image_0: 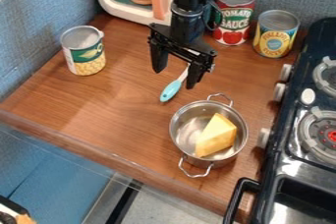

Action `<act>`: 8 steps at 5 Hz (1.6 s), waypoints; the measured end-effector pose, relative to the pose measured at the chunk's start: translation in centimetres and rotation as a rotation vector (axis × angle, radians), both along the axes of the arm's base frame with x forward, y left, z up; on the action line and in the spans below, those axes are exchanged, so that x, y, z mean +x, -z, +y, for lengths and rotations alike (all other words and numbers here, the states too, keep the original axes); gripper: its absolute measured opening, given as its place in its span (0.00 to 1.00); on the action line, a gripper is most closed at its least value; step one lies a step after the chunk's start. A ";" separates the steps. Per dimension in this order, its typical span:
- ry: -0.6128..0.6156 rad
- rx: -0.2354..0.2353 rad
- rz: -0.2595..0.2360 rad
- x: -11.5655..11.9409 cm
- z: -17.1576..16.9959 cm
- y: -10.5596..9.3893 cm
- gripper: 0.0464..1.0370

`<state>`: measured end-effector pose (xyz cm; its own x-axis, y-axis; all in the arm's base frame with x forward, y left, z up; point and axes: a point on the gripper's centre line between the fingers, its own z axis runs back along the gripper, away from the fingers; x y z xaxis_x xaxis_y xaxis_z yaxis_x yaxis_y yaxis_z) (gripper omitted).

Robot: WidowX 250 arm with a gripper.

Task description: Drop a can and make it go straight to the left side of the table

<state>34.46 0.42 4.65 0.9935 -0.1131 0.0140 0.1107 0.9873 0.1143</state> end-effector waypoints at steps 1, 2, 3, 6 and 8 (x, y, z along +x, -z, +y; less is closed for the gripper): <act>0.004 0.000 0.041 -0.3 0.0 1.4 0.96; -0.063 -0.004 0.011 1.2 3.9 -0.1 0.96; -0.124 -0.013 -0.031 2.5 8.3 -1.3 0.96; -0.176 -0.013 -0.082 4.7 15.6 -0.9 0.96; -0.268 -0.005 -0.035 4.2 19.8 1.2 0.96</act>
